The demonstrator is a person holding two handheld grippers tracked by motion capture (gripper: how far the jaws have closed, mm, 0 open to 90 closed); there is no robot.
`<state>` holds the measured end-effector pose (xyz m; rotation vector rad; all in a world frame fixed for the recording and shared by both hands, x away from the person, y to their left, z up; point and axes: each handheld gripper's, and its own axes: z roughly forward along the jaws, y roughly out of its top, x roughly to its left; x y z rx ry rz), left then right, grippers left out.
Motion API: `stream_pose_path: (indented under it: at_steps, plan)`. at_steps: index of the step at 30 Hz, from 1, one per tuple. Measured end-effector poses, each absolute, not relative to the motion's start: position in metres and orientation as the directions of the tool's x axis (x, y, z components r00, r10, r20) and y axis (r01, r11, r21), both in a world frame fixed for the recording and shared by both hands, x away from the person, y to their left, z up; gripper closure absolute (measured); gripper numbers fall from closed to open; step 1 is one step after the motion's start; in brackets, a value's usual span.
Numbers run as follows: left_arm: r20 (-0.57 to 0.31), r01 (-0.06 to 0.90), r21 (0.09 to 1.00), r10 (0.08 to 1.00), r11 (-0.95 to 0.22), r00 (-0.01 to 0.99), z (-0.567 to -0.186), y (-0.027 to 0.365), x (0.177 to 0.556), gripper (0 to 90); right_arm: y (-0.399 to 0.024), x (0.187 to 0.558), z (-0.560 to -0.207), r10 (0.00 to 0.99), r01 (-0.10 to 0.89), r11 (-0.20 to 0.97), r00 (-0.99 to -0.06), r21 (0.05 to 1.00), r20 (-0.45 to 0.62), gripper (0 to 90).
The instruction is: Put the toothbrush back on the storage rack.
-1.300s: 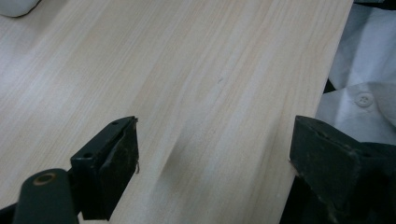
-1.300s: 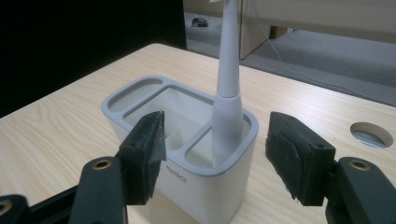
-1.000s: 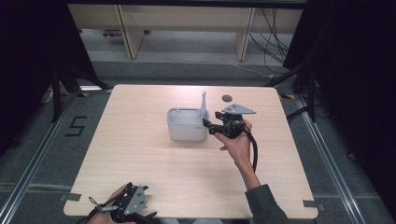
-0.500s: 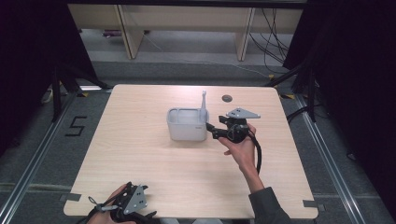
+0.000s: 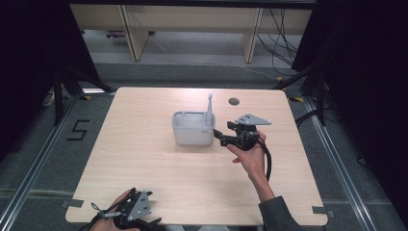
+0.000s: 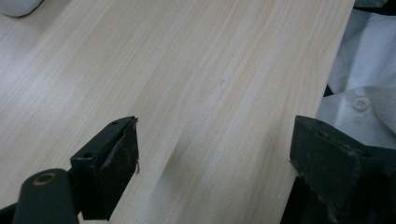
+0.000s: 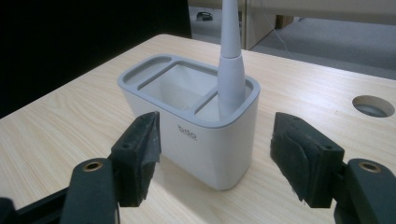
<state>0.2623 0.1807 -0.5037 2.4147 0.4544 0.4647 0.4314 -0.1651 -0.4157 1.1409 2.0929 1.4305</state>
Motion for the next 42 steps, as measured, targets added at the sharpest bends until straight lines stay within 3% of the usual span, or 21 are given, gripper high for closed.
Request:
stream_pose_path:
  at_steps: [19, 42]
  plan:
    - [0.215, 0.212, 0.637, 0.435, -0.741, 0.874, -0.504, 0.182, 0.261, 15.3, -0.164, 0.422, -0.417, 0.753, 0.386, 0.202, -0.649, 0.900, 0.110, 30.9]
    - [0.219, 0.214, 0.631, 0.436, -0.746, 0.873, -0.504, 0.182, 0.261, 15.3, -0.162, 0.402, -0.434, 0.736, 0.417, 0.239, -0.667, 0.877, 0.117, 30.0]
